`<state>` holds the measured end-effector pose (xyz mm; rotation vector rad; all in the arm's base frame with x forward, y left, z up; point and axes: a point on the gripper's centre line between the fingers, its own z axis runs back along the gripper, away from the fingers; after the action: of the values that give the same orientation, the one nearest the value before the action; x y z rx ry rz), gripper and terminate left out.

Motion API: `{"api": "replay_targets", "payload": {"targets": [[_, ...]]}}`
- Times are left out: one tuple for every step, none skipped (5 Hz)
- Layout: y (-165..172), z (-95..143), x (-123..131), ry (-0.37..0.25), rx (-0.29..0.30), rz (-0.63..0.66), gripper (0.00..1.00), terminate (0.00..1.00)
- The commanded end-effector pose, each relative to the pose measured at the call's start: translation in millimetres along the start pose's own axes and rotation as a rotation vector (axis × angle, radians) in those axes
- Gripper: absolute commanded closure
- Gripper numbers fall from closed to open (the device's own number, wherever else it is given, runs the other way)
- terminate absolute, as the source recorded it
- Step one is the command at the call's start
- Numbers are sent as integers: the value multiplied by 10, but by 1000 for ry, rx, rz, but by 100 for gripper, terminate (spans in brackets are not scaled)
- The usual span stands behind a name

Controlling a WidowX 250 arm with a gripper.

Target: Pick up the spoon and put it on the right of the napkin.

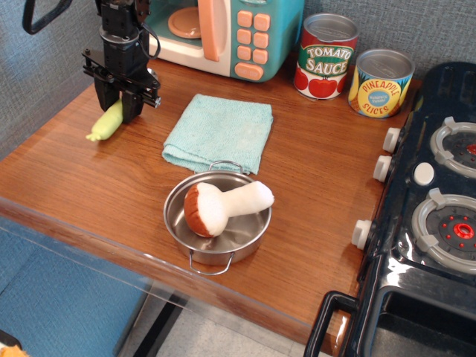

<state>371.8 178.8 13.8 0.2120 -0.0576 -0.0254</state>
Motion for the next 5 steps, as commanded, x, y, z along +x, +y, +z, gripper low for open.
{"api": "replay_targets", "payload": {"targets": [[-5, 433, -93, -78, 24, -11, 100, 0], [-248, 793, -85, -124, 25, -46, 100, 0], [-640, 1186, 57, -208, -22, -126, 100, 0], [-1082, 1371, 214, -265, -81, -215, 100, 0], [-1588, 1383, 302, -273, -95, -253, 100, 0]]}}
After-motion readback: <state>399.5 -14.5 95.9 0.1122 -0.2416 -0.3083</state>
